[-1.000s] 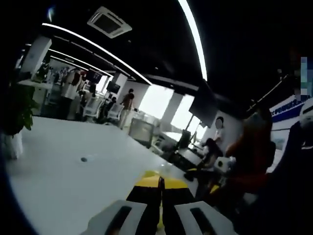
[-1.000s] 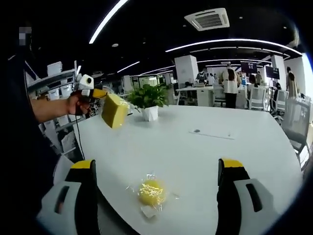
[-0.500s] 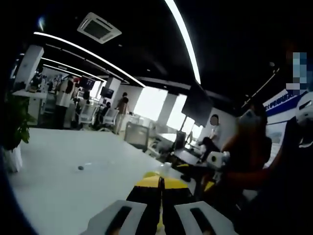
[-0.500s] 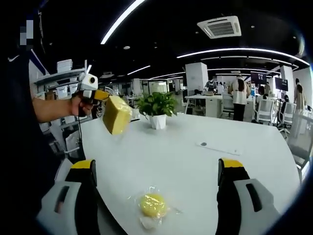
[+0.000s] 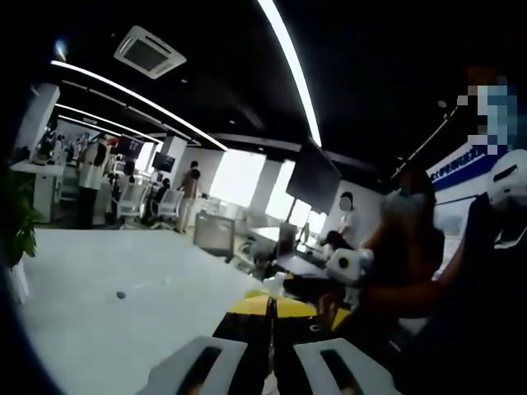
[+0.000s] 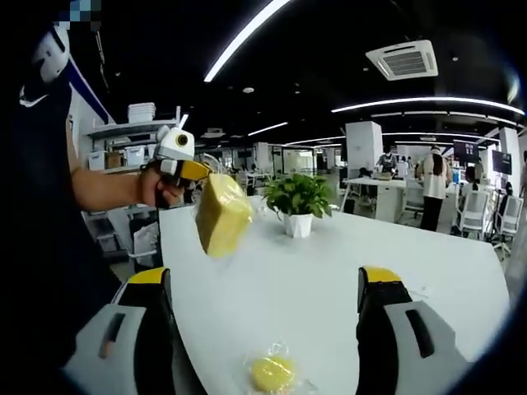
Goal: Compare the silicone blocks by pressing each to a similar depth, holding the contact briefly, and releasing to observe deformation and rebound differences across the visible hardness samples.
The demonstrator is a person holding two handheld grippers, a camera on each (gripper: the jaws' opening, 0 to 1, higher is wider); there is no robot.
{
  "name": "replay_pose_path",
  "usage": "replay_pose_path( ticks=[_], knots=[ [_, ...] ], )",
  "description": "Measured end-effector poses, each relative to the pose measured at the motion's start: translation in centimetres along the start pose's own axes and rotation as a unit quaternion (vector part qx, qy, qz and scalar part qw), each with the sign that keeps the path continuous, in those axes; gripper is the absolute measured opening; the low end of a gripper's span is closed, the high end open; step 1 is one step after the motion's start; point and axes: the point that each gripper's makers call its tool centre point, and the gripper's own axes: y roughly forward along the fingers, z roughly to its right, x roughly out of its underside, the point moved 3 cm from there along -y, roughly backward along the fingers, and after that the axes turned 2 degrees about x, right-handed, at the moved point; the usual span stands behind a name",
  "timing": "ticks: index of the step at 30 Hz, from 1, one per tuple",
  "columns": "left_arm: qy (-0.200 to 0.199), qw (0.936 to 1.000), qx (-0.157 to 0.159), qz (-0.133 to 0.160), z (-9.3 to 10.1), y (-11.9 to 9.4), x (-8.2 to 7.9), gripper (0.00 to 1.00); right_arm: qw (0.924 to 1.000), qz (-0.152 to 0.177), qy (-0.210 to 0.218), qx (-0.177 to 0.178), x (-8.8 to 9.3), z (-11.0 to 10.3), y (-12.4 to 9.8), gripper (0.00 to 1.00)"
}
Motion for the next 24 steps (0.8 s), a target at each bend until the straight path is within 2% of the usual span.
replay_pose_path(
  ticks=[14,24],
  knots=[
    [-0.014,0.9993,0.032,0.009,1.4,0.7,-0.1,0.0,0.9984,0.03,0.007,-0.047,-2.3,-1.1,2.8,0.8],
    [-0.015,0.9983,0.053,0.017,2.3,0.8,-0.6,0.0,0.9936,0.059,0.032,-0.092,-3.9,-2.8,4.2,0.7]
  ],
)
